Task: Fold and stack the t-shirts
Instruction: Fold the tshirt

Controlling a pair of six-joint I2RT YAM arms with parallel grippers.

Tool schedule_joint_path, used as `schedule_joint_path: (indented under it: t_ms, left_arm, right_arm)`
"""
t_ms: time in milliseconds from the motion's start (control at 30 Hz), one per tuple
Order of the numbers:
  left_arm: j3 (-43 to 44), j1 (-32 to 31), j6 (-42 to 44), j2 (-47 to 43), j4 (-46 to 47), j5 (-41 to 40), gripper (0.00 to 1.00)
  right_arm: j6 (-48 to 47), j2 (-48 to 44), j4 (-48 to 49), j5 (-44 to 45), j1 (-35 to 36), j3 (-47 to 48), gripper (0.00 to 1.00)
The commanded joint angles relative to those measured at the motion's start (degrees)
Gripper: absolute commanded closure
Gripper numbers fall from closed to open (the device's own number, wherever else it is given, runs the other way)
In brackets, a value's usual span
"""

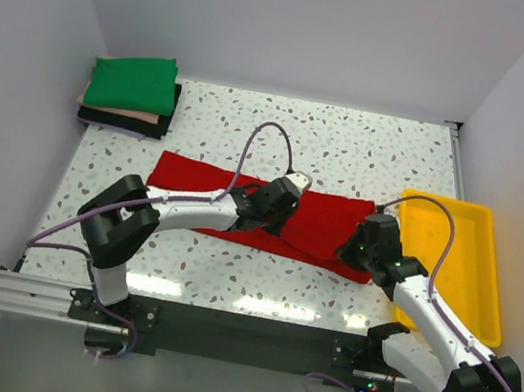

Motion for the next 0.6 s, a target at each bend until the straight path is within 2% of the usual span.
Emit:
schedule_joint_path:
  t_ms: [0,100,167,300,400,567]
  left_arm:
    - [-0.28,-0.21,-0.34,-2.79,1.73,0.32,0.83]
    - [-0.1,-0.21,-0.78,-2.44,1.37,0.5,0.76]
    - [-0.28,-0.03,-1.04,-3.05,1.55,0.33,0.71]
    - [0.77,1.37,-2.71,-4.02,-1.69,-2.82,0.69]
    - [-0.1,4.18,-6.13,-5.77,-5.21,-5.99,0.69]
    - [-11.07,10.68,-10.53,-11.75,-2.16,-6.44,0.7]
  right_arm:
    - [0.96,-0.91,0.3,2.06,0.23,-0.81,1.0]
    - [0.53,-0.55,-0.31,2.32,0.14,-0.46,1.0]
    - [-0.17,-0.81,-1.28,2.24,0.14,0.15,0.94]
    - [-0.62,-2.66,-4.53,6.63,0.23,2.52,0.63]
    - [-1.5,2.05,-6.38,11.28,0.14,7.79,0.54]
    - [-2.64,11.65,-7.18,14.01,0.05,17.11,0.52]
